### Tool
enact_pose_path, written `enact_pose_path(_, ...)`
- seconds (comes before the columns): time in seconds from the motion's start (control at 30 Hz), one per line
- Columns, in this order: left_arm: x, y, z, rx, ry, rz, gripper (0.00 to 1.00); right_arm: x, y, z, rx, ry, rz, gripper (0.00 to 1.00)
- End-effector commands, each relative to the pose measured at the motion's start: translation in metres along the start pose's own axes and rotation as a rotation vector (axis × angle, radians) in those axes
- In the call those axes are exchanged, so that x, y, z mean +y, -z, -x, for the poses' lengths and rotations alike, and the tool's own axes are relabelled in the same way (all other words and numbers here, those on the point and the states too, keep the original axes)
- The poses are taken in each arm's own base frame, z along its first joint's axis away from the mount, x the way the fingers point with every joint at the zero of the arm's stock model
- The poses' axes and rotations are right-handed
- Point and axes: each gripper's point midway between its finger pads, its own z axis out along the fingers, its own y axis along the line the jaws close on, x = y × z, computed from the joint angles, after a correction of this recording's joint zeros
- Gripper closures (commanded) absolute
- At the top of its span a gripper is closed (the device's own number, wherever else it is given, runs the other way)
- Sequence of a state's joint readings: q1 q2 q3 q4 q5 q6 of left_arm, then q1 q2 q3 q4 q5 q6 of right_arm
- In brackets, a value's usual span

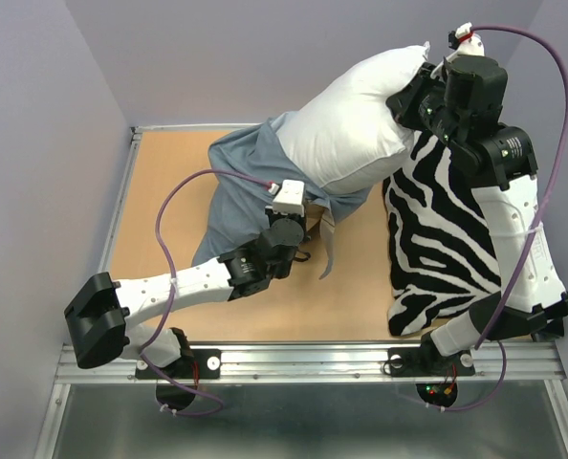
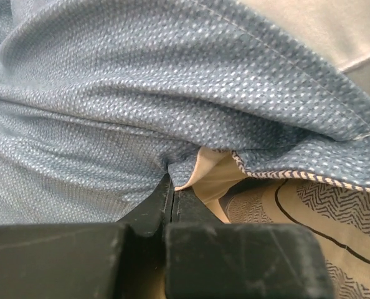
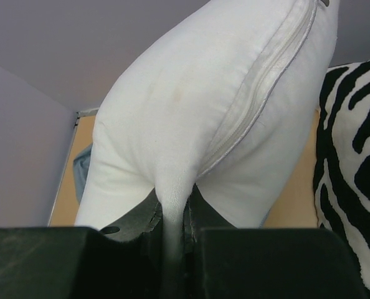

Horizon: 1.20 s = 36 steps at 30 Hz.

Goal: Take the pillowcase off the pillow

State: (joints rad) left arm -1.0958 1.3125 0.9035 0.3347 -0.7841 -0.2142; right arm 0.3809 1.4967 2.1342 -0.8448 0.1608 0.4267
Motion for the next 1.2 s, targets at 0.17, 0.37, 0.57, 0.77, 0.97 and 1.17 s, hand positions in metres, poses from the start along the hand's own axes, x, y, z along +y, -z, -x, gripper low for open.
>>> enact_pose_path(0.17, 0.052, 0.001, -0.075, 0.108, 0.246, 0.151, 1.0, 0.025, 0.031, 0.082, -0.269, -0.035, 0.074, 1.0)
enact_pose_path(0.37, 0.112, -0.008, -0.147, 0.287, 0.297, 0.32, 1.0, 0.026, 0.055, 0.108, -0.347, -0.05, 0.072, 0.99)
enact_pose_path(0.57, 0.137, -0.023, -0.175, 0.366, 0.39, 0.342, 1.0, 0.029, 0.083, 0.132, -0.425, -0.084, 0.087, 0.99)
enact_pose_path(0.77, 0.042, -0.045, -0.116, 0.286, 0.327, -0.009, 1.0, 0.038, 0.108, 0.157, -0.506, -0.107, 0.137, 1.0)
enact_pose_path(0.97, -0.126, -0.027, -0.043, 0.222, 0.25, -0.351, 1.0, 0.059, 0.098, 0.154, -0.484, -0.106, 0.241, 0.99)
enact_pose_path(1.17, -0.191, 0.015, -0.007, 0.207, 0.343, -0.548, 1.0, 0.091, 0.019, 0.088, -0.227, -0.076, 0.388, 1.0)
